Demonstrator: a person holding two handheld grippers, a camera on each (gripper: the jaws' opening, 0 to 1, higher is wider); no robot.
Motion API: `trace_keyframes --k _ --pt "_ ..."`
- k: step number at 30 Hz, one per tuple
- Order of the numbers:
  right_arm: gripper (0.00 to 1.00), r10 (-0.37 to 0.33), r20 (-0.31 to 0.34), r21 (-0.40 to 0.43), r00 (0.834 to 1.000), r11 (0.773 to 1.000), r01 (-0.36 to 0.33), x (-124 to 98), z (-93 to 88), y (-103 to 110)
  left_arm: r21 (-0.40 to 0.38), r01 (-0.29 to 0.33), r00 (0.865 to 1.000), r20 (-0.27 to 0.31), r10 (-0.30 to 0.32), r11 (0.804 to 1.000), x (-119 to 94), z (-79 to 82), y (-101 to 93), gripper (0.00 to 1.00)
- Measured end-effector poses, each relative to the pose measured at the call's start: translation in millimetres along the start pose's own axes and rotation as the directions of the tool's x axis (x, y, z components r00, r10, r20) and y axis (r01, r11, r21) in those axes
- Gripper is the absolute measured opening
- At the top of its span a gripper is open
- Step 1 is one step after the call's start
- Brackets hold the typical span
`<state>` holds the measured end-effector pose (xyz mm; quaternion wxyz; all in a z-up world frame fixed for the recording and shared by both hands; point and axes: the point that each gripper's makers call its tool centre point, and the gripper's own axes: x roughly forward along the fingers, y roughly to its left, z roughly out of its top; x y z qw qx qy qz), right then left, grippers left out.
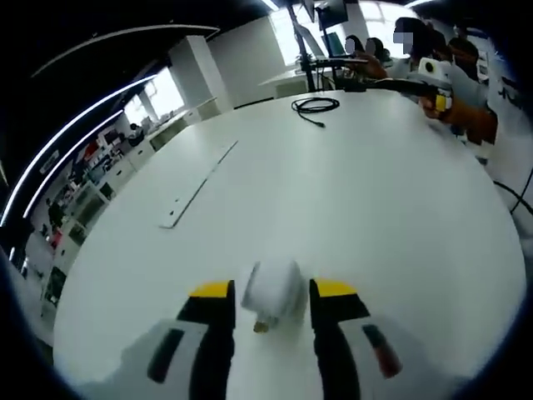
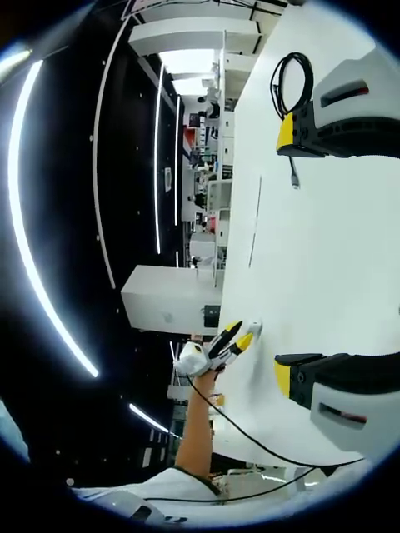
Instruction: Plug the desk Type‑C cable into the charger adapter.
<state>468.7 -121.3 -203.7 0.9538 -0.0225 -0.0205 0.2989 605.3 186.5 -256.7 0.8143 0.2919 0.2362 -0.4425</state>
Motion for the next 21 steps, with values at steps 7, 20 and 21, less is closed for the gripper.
trace_keyframes --k 7,20,21 --pt "1.00 0.004 0.002 0.002 1.000 1.000 -0.004 0.3 0.4 1.2 0.018 0.058 0.997 -0.056 -0.057 0.998 5.2 -0.5 -7.6 0.28" --pt "1.00 0.010 0.004 0.003 1.000 1.000 -0.010 0.7 1.4 3.4 0.051 0.167 0.972 -0.173 -0.156 0.985 14.7 -4.5 -5.3 0.25" --pt "1.00 0.011 0.005 0.004 1.000 1.000 -0.011 0.8 1.6 3.9 0.057 0.176 0.970 -0.181 -0.164 0.983 15.9 -4.6 -4.4 0.25"
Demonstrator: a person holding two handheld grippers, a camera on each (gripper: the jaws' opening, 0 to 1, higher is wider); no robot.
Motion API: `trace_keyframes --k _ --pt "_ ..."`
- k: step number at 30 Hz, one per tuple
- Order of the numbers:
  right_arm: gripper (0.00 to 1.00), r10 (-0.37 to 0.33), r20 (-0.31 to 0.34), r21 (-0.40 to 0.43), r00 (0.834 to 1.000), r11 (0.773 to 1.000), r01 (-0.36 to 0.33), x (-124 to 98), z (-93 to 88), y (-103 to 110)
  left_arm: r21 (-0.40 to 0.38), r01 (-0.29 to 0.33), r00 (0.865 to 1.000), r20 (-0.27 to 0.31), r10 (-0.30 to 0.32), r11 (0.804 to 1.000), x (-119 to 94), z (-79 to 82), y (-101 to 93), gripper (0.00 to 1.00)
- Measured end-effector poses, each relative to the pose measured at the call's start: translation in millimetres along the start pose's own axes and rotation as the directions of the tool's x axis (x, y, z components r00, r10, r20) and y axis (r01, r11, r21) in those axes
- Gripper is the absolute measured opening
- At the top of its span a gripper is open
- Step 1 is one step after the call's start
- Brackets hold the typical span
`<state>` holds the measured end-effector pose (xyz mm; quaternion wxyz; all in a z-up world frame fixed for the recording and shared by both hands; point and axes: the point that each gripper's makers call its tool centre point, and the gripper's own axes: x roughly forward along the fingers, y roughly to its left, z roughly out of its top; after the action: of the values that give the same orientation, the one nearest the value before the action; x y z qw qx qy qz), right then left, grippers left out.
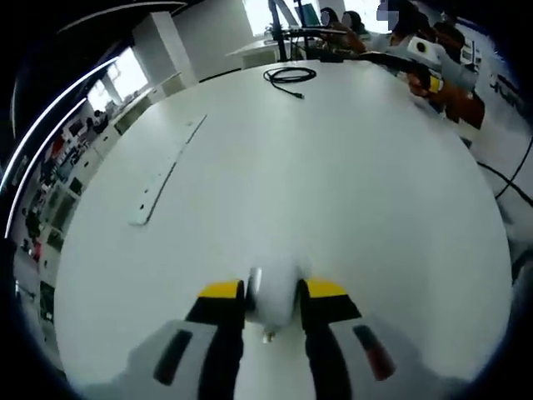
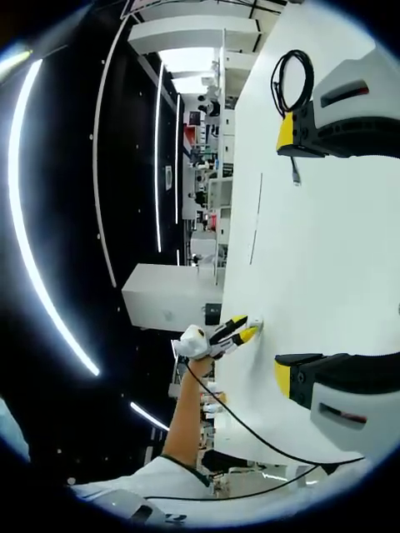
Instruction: Plug the desk Type‑C cable into the charger adapter.
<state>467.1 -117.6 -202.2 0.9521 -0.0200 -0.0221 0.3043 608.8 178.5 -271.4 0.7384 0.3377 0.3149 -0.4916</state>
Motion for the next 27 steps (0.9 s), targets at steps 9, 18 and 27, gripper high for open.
trace_keyframes --k 9,18,27 --pt "1.00 0.010 0.000 0.001 1.000 1.000 -0.010 0.9 0.0 2.8 0.003 0.075 0.992 -0.098 -0.074 0.997 7.7 -5.8 6.8 0.26" --pt "1.00 0.013 0.000 0.002 1.000 1.000 -0.013 1.2 -0.5 2.5 -0.012 0.130 0.976 -0.174 -0.130 0.991 10.1 -6.2 -2.2 0.25" --pt "1.00 0.020 0.001 0.002 1.000 1.000 -0.020 2.7 -0.4 5.6 -0.016 0.145 0.970 -0.197 -0.146 0.989 9.7 -8.3 -0.5 0.25"
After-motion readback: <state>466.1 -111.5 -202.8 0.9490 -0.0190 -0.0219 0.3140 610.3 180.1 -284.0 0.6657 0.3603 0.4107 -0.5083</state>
